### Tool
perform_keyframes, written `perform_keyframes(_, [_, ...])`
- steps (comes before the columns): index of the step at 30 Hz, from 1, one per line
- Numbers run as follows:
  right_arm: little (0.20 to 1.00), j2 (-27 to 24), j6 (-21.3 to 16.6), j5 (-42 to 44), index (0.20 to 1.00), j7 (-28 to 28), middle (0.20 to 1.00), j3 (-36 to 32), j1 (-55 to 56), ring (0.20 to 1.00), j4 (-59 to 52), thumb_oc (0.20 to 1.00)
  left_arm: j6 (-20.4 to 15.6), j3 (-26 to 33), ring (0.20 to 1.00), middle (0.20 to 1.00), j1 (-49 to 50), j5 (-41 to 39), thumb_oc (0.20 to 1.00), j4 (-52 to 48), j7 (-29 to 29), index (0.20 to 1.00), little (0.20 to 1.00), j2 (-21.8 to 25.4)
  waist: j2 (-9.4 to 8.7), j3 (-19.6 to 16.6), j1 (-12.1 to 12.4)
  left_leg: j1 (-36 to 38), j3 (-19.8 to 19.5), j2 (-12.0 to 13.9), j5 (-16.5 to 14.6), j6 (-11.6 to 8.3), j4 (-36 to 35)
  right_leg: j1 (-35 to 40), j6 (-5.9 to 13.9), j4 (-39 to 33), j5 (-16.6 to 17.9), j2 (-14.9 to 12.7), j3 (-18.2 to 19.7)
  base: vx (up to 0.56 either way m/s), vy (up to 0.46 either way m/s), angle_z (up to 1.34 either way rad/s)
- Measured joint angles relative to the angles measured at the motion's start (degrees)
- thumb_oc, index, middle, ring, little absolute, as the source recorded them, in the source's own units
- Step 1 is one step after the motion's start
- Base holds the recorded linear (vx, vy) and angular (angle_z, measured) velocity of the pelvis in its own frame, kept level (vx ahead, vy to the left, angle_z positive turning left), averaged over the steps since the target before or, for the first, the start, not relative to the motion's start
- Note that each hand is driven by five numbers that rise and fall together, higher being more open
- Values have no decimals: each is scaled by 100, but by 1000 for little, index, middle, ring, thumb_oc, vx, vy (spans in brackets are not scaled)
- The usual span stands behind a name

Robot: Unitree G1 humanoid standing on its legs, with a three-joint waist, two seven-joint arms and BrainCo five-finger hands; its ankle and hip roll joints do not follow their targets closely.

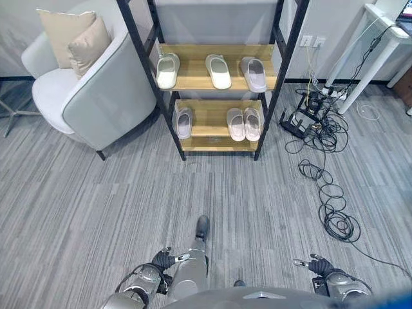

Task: Arrange the slippers neatly on the shoe rack.

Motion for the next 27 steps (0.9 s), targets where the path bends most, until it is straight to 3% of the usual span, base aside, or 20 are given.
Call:
perform_keyframes(1, [1000, 109, -3, -1, 1000, -12, 1000, -74, 146, 1000, -20, 1000, 9, -17, 1000, 1000, 47, 7, 1000, 133, -3, 1000, 1000, 41, -95, -57, -89, 410, 40, -135, 305, 292, -367, 101, 180, 261, -121, -165, -1, 318, 299, -24])
perform_keyframes(2, [1000, 216, -6, -3, 1000, 6, 1000, -195, 297, 1000, -47, 1000, 4, -10, 1000, 1000, 66, 10, 1000, 213, -8, 1000, 1000, 76, -92, -84, -96, 720, 18, -122, 399, 408, -575, 54, 234, 731, -168, -201, -21, 158, 195, 11])
perform_keyframes(3, [1000, 411, 2, -3, 1000, 15, 1000, -243, 507, 1000, -81, 1000, -1, -33, 1000, 1000, 92, 10, 1000, 182, -3, 1000, 1000, 124, -100, -242, -109, 890, -50, -187, 246, 594, -655, -270, 263, 1216, -498, -347, -73, 185, 240, 9])
perform_keyframes(5, [1000, 624, 12, -5, 1000, 38, 1000, -209, 610, 1000, -82, 1000, 2, -147, 1000, 1000, 31, 10, 1000, 185, -5, 1000, 1000, 174, -231, -374, -87, 1022, -37, -392, 65, 691, -658, -645, 325, 1121, -506, -654, -65, 111, 210, 20])
perform_keyframes(7, [1000, 647, 16, -5, 1000, 80, 1000, -182, 557, 1000, -92, 1000, 0, -197, 1000, 1000, -155, 10, 1000, 126, -2, 1000, 1000, 183, -259, -406, -30, 1130, -34, -545, -93, 645, -648, -1070, 494, 1193, -375, -918, -46, 84, 308, 12])
perform_keyframes(8, [1000, 651, 5, -7, 1000, 85, 1000, -180, 531, 1000, -164, 1000, 4, -202, 1000, 1000, -161, 13, 1000, 84, 1, 1000, 1000, 230, -248, -394, -10, 1140, 5, -604, -217, 657, -635, -1288, 612, 1450, -100, -1004, -11, 29, 244, -13])
perform_keyframes(9, [1000, 634, 13, -12, 1000, 93, 1000, -184, 402, 1000, -229, 1000, 12, -235, 1000, 1000, -157, 17, 1000, 65, 10, 1000, 1000, 270, -254, -388, -5, 1148, 62, -626, -248, 736, -568, -1699, 758, 2322, -123, -1112, 91, -6, 107, -8])
perform_keyframes(10, [1000, 593, -14, -14, 1000, 91, 1000, -186, 303, 1000, -311, 1000, 16, -360, 1000, 1000, -148, 22, 1000, 79, 15, 1000, 1000, 278, -131, -312, -65, 1153, 40, -615, -353, 745, -471, -2173, 836, 3310, -59, -1198, 91, 55, 136, -6])
perform_keyframes(11, [1000, 580, -5, -27, 1000, 94, 1000, -153, 272, 1000, -388, 1000, 15, -433, 1000, 1000, -152, 70, 1000, 61, 26, 1000, 1000, 283, -86, -285, -76, 1159, 52, -625, -410, 824, -355, -2434, 939, 3839, 65, -1274, 94, 144, 108, 5])
perform_keyframes(13, [1000, 597, 20, -186, 1000, 103, 1000, -154, 220, 1000, -430, 1000, 32, -468, 1000, 1000, -83, 266, 1000, 125, 116, 1000, 1000, 236, -37, -121, -62, 1269, 1, -668, -748, 1056, -128, -2418, 861, 3568, -45, -1432, 27, 246, 45, -18])
perform_keyframes(14, [1000, 591, -3, -200, 1000, 109, 1000, -194, 230, 1000, -533, 1000, 46, -463, 1000, 1000, -34, 400, 1000, 224, 113, 1000, 1000, 197, 0, -35, -116, 1399, 17, -639, -765, 995, -155, -2415, 768, 3359, -90, -1466, -109, 225, -55, -28])
perform_keyframes(15, [1000, 588, -6, -206, 1000, 112, 1000, -197, 233, 1000, -607, 1000, 81, -430, 1000, 1000, 94, 468, 1000, 240, 110, 1000, 1000, 180, 22, -31, -190, 1564, 50, -546, -801, 871, -309, -2398, 688, 2296, -47, -1332, -97, 236, -77, -7])
perform_keyframes(17, [1000, 590, 21, -204, 1000, 117, 1000, -195, 308, 1000, -590, 1000, 99, -398, 1000, 1000, 89, 469, 1000, 233, 113, 1000, 1000, 190, -70, -16, -211, 1775, 12, -491, -866, 732, -460, -2443, 693, 1373, 327, -1097, -61, 219, -101, 12])
perform_keyframes(19, [1000, 627, 33, -200, 1000, 124, 1000, -182, 505, 1000, -548, 1000, 102, -401, 1000, 1000, 204, 530, 1000, 227, 112, 1000, 1000, 185, -203, -71, -294, 1985, -127, -421, -1033, 522, -458, -2434, 523, 1086, 796, -731, 237, 151, -107, 49])
perform_keyframes(20, [1000, 611, 36, -197, 1000, 122, 1000, -188, 564, 1000, -474, 1000, 100, -405, 1000, 1000, 216, 616, 1000, 220, 113, 1000, 1000, 186, -232, -98, -332, 2086, -210, -413, -1109, 456, -449, -2351, 305, 1096, 1060, -722, 204, 203, -169, 47])
perform_keyframes(22, [1000, 492, 42, -177, 1000, 124, 1000, -182, 483, 1000, -458, 1000, 90, -410, 1000, 1000, 219, 634, 1000, 114, 112, 1000, 1000, 123, -22, -178, -294, 2131, -175, -170, -1205, 279, -309, -2051, 90, 749, 1119, -461, 168, 190, -189, 15])
perform_keyframes(23, [1000, 387, 35, -168, 1000, 123, 1000, -144, 420, 1000, -475, 1000, 100, -403, 1000, 1000, 216, 632, 1000, 98, 112, 1000, 1000, 40, 86, -199, -314, 2092, -239, -87, -1280, 149, -65, -1651, -31, 210, 1229, -355, 50, 164, -197, 19])
perform_keyframes(27, [1000, 271, -5, -172, 1000, 120, 1000, 147, 310, 1000, -713, 1000, 73, -408, 1000, 1000, 22, 610, 1000, -237, 118, 1000, 1000, -78, -1, -266, -155, 1857, -292, 87, -1339, -136, 550, -1374, -297, -29, 1118, -164, -149, 81, -155, 26])
